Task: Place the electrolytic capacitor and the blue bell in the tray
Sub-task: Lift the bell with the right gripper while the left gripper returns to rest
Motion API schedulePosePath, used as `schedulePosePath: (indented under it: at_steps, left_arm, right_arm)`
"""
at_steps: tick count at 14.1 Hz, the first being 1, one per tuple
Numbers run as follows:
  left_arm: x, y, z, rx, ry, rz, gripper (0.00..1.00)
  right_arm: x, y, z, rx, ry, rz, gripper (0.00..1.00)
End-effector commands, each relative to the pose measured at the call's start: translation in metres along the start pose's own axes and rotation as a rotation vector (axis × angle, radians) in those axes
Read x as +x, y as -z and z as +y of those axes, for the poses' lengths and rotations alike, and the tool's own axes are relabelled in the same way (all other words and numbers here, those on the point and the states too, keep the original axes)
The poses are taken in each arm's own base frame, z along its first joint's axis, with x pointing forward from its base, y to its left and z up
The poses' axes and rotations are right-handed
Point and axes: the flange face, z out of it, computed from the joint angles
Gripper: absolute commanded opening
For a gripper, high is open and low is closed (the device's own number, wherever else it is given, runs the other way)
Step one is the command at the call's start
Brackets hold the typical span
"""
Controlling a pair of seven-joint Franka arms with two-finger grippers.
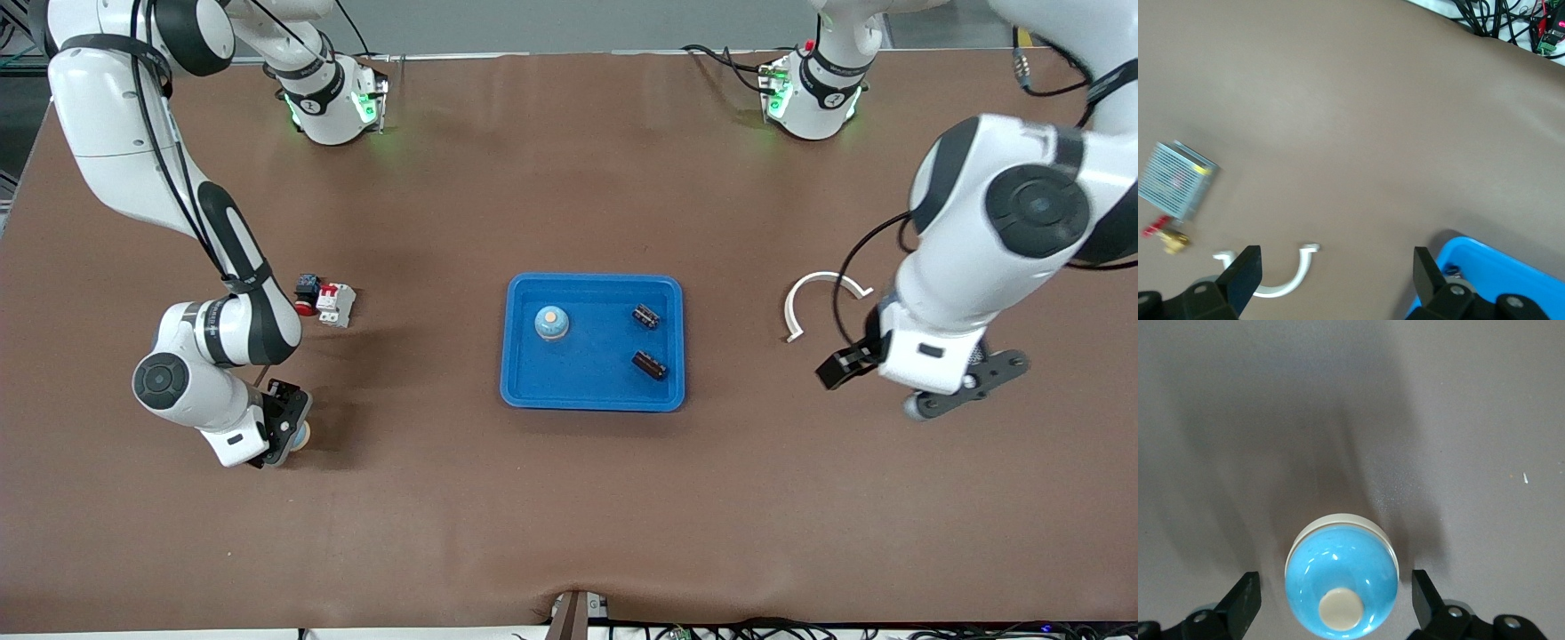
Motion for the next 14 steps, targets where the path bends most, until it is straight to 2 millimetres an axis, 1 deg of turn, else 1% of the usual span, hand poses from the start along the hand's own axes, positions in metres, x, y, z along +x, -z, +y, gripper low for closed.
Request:
schedulePosePath:
  at_steps: [1,3,4,5,6,7,8,9,11,13,14]
  left_arm:
    - [0.002,0.023,-0.033,0.032,-0.069,-0.002,1.0]
    - [0.001,0.034,-0.041,0.05,-0.114,-0.023,1.0]
    - [0.0,0.043,-0.045,0.055,-0.125,-0.025,1.0]
    - [-0.001,0.044,-0.045,0.058,-0.13,-0.029,1.0]
    - [-0.002,0.046,-0.045,0.058,-0.131,-0.029,1.0]
    - [-0.004,0.051,-0.048,0.064,-0.128,-0.032,1.0]
    - [-0.005,0.054,-0.05,0.069,-0.126,-0.032,1.0]
    - [-0.007,0.062,-0.052,0.069,-0.122,-0.02,1.0]
    - [-0.009,0.07,-0.056,0.071,-0.115,-0.017,1.0]
    - [-0.01,0.076,-0.064,0.068,-0.101,-0.031,1.0]
    - [-0.013,0.079,-0.062,0.051,-0.101,-0.041,1.0]
  right_arm:
    - [-0.002,-0.003,-0.001,0.004,-0.006,0.024,1.0]
    - [-0.002,-0.003,-0.001,0.004,-0.006,0.024,1.0]
    - [-0.001,-0.003,-0.001,0.004,-0.004,0.024,0.93]
    - [-0.002,-0.003,-0.001,0.004,-0.005,0.024,0.89]
    - [0.0,-0.003,-0.001,0.004,-0.004,0.025,0.76]
    - [0.0,-0.003,-0.001,0.005,-0.006,0.026,0.68]
    - [0.0,-0.003,-0.001,0.005,-0.006,0.026,0.66]
    - [0.0,-0.003,-0.001,0.006,-0.011,0.029,0.56]
    - [0.001,-0.002,-0.001,0.007,-0.018,0.032,0.46]
    - [0.003,0.0,-0.001,0.008,-0.022,0.034,0.46]
    - [0.004,0.0,-0.001,0.014,-0.031,0.04,0.46]
